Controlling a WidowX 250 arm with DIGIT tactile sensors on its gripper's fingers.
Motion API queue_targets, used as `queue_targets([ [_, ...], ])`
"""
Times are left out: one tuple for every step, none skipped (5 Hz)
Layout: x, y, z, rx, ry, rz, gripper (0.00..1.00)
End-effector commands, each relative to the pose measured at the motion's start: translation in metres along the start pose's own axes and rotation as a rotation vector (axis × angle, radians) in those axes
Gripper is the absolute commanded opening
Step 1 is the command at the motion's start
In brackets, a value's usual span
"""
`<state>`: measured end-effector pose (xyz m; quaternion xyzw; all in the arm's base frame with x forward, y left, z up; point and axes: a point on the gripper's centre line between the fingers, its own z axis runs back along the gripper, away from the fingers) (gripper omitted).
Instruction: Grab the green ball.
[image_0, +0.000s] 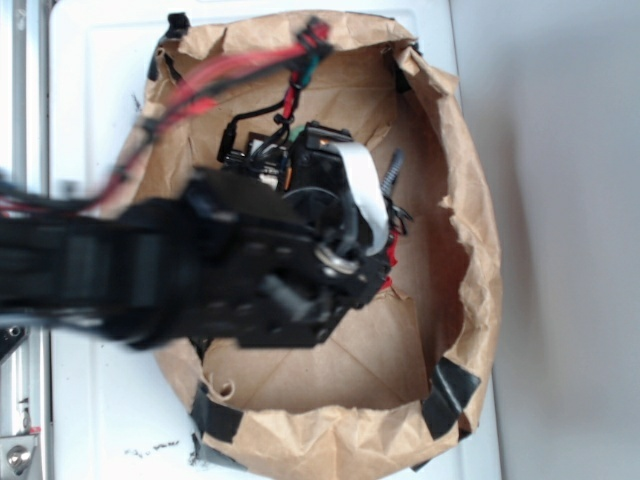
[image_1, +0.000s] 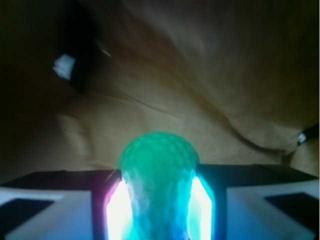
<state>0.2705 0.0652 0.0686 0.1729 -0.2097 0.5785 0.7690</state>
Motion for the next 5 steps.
queue_targets([
  [0.014,0.013,0.064,-0.116,0.054,-0.106,0.00],
  [0.014,0.019,0.086,-0.129,0.094,-0.178,0.00],
  [0.011,0.034,0.111,-0.191,0.127,-0.260,0.00],
  [0.006,0.049,0.131,-0.238,0.159,-0.310,0.00],
  [0.004,0.056,0.139,-0.255,0.170,-0.321,0.00],
])
